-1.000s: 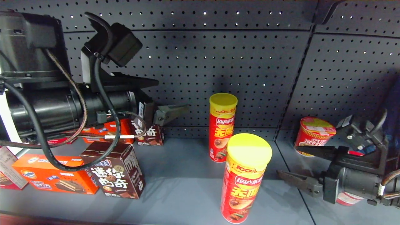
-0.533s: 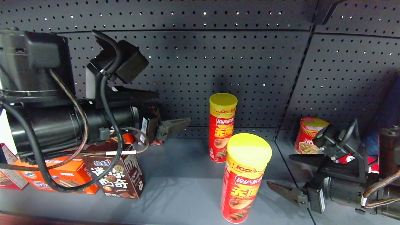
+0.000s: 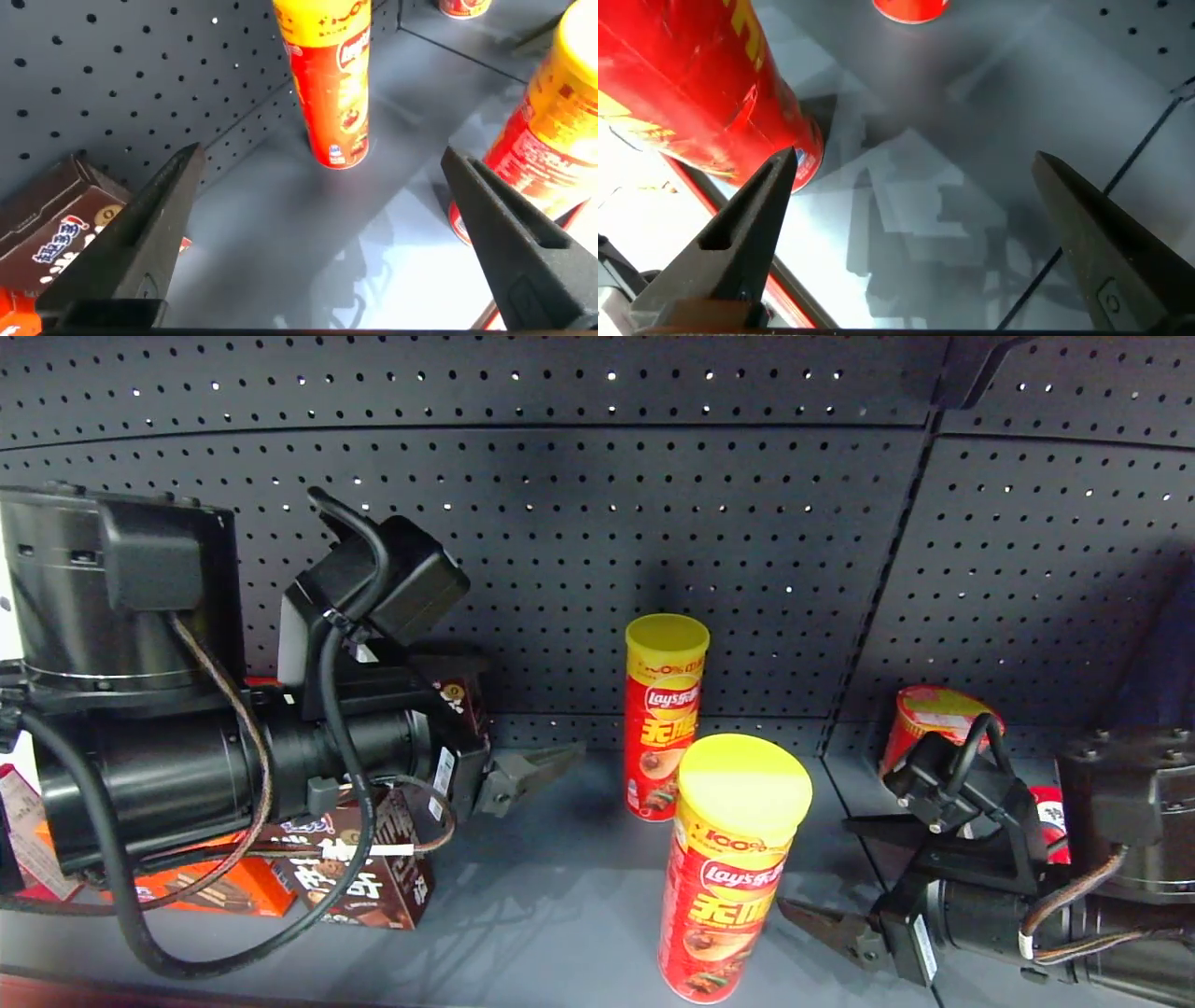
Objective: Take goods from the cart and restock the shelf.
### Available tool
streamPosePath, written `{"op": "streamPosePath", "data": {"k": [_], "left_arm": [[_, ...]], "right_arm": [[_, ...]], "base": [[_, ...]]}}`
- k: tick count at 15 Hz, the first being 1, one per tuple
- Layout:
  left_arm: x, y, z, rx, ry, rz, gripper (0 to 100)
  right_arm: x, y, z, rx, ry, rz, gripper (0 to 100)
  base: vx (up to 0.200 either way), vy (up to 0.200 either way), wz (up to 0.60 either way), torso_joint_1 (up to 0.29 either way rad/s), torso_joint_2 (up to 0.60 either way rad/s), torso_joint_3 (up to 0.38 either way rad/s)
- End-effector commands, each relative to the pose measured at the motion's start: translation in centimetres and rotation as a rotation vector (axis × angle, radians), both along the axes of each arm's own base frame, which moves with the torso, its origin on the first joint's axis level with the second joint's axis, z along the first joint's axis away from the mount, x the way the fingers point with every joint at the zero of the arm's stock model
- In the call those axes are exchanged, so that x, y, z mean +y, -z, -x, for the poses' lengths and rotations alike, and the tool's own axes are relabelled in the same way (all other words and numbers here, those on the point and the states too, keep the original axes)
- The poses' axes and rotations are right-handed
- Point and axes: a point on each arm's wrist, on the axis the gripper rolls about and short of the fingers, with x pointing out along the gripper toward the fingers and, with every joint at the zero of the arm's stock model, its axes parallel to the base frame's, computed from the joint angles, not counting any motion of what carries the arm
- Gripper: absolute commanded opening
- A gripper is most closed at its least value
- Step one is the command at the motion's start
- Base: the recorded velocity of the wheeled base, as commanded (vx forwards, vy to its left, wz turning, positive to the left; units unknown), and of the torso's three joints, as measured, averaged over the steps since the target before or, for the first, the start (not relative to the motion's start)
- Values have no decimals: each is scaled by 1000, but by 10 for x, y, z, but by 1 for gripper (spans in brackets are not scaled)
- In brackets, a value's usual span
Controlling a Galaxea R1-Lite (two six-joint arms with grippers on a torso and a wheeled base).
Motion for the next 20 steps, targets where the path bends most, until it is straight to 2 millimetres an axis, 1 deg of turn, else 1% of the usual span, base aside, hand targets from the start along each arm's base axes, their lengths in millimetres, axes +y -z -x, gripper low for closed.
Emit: {"op": "streamPosePath", "data": {"k": [1,6,8,20], "left_arm": [[0,5,3,12,6,-8,100],[3,5,3,13,-1,-4,100],[3,5,3,14,-1,-3,100],[3,4,3,13,0,-2,100]], "right_arm": [[6,5,-3,18,-15,15,100],[21,9,-4,31,-62,26,100],[23,9,-3,31,-72,27,100],[25,12,-4,41,-77,33,100]], "base": [[0,0,0,0,0,0],[0,0,0,0,0,0],[0,0,0,0,0,0],[0,0,0,0,0,0]]}}
